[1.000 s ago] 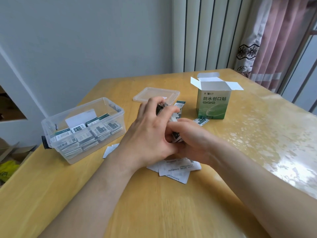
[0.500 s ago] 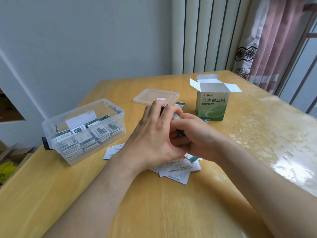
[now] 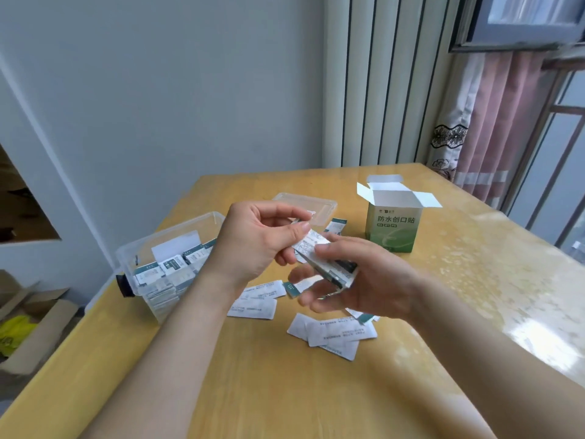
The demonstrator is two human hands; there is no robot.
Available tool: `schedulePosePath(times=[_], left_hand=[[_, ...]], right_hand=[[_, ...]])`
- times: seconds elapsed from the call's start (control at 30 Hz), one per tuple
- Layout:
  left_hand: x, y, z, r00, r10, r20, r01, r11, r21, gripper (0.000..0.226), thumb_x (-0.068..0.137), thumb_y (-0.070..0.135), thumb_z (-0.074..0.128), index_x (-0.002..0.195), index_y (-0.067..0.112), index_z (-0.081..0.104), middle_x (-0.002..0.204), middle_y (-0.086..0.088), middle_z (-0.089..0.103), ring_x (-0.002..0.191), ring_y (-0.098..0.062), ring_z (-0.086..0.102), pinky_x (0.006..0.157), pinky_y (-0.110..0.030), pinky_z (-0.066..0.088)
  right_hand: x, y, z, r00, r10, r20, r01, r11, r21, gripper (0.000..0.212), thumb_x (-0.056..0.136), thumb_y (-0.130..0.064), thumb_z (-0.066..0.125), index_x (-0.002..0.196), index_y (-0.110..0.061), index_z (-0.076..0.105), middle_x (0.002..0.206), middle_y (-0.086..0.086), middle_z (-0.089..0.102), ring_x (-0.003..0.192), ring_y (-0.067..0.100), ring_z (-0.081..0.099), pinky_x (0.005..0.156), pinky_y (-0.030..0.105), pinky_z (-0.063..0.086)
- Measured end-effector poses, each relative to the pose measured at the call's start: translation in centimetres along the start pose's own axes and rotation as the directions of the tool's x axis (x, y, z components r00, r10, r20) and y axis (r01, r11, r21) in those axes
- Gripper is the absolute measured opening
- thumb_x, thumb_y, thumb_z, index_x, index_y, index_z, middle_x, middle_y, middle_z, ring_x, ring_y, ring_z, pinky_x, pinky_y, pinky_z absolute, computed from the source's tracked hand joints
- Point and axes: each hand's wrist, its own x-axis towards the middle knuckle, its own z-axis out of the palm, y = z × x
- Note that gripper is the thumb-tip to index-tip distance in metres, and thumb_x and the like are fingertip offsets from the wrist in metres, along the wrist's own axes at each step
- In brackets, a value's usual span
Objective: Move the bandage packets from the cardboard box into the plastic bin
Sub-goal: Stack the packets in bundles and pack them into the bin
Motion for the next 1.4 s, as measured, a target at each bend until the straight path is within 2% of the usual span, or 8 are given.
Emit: schedulePosePath(times=[0.1, 0.2, 0.3, 0.5, 0.77, 0.87, 1.03, 1.4], left_hand=[[0.4, 1.1, -0.8, 0.995, 0.002, -0.101, 0.008, 0.995, 0.097, 0.006, 0.082, -0.001, 0.071, 0.085, 0.004, 0.073, 0.048, -0.004, 0.055, 0.038, -0.012, 0.049, 0.042, -0.018, 0.04], [0.6, 2.0, -1.1, 0.985, 0.01, -0.172, 0.022, 0.983, 0.184, 0.011, 0.079, -0.001, 0.067, 0.079, 0.008, 0.073, 0.046, -0.002, 0.056, 0.041, -0.014, 0.05, 0.044, -0.019, 0.041], [0.7, 2.9, -1.4, 0.975, 0.01, -0.224, 0.043, 0.972, 0.231, 0.016, 0.076, -0.001, 0.064, 0.073, 0.012, 0.073, 0.048, -0.002, 0.058, 0.043, -0.014, 0.052, 0.045, -0.018, 0.042], [1.1, 3.8, -3.8, 0.959, -0.046, -0.28, 0.099, 0.979, 0.179, 0.015, 0.077, -0.002, 0.062, 0.075, 0.008, 0.073, 0.055, 0.002, 0.061, 0.042, -0.007, 0.053, 0.046, -0.017, 0.044], [2.6, 2.9, -9.1, 0.935, -0.135, -0.328, 0.182, 0.976, 0.119, 0.013, 0.082, 0.001, 0.062, 0.077, 0.007, 0.073, 0.052, 0.004, 0.061, 0.042, -0.006, 0.054, 0.046, -0.016, 0.046], [3.1, 2.3, -10.7, 0.938, -0.19, -0.292, 0.221, 0.972, 0.077, 0.009, 0.086, 0.011, 0.065, 0.086, 0.007, 0.073, 0.068, -0.003, 0.066, 0.046, -0.007, 0.058, 0.047, -0.016, 0.047], [3.2, 1.1, -13.3, 0.966, -0.259, 0.011, 0.259, 0.962, -0.086, 0.042, 0.08, 0.05, 0.062, 0.099, 0.013, 0.065, 0.084, -0.009, 0.068, 0.056, -0.013, 0.06, 0.046, -0.016, 0.045], [4.9, -1.8, -14.0, 0.965, -0.246, -0.092, 0.234, 0.964, -0.123, 0.031, 0.091, 0.036, 0.061, 0.086, 0.005, 0.067, 0.064, -0.003, 0.066, 0.052, -0.009, 0.06, 0.046, -0.015, 0.047]], right_hand=[[0.0, -0.6, 1.0, 0.853, -0.441, -0.279, 0.249, 0.814, -0.525, 0.04, 0.069, -0.032, 0.082, 0.09, -0.019, 0.051, 0.109, 0.011, 0.067, 0.096, 0.019, 0.066, 0.084, 0.034, 0.051], [0.0, -2.2, 3.2, 0.779, -0.608, -0.152, 0.114, 0.376, -0.92, 0.033, 0.07, -0.041, 0.082, 0.074, -0.022, 0.055, 0.095, -0.005, 0.069, 0.095, 0.0, 0.062, 0.077, 0.012, 0.047], [0.6, -3.4, 5.1, 0.778, -0.625, -0.053, 0.033, 0.125, -0.992, 0.028, 0.074, -0.04, 0.079, 0.068, -0.024, 0.057, 0.078, -0.004, 0.069, 0.083, 0.012, 0.065, 0.075, 0.032, 0.052], [2.9, -5.0, 6.9, 0.838, -0.541, -0.072, 0.092, 0.271, -0.958, 0.028, 0.075, -0.033, 0.08, 0.067, -0.022, 0.056, 0.068, -0.002, 0.067, 0.061, 0.015, 0.06, 0.064, 0.038, 0.052], [7.7, -6.4, 9.0, 0.882, -0.47, -0.038, 0.056, 0.183, -0.981, 0.029, 0.073, -0.033, 0.082, 0.068, -0.02, 0.057, 0.073, -0.002, 0.071, 0.063, 0.012, 0.065, 0.061, 0.03, 0.054], [9.3, -6.4, 9.1, 0.914, -0.401, -0.061, 0.087, 0.339, -0.937, 0.027, 0.077, -0.023, 0.08, 0.07, -0.014, 0.056, 0.071, 0.006, 0.071, 0.051, 0.012, 0.058, 0.051, 0.025, 0.048], [11.7, -6.1, 8.8, 0.974, -0.217, -0.064, 0.122, 0.741, -0.66, 0.025, 0.074, -0.022, 0.08, 0.077, -0.013, 0.056, 0.089, 0.021, 0.072, 0.075, 0.026, 0.063, 0.059, 0.028, 0.045], [13.9, -5.7, 7.4, 0.999, -0.038, -0.015, 0.026, 0.87, -0.492, 0.031, 0.074, -0.012, 0.075, 0.094, -0.012, 0.052, 0.104, 0.025, 0.068, 0.085, 0.031, 0.067, 0.066, 0.03, 0.042]])
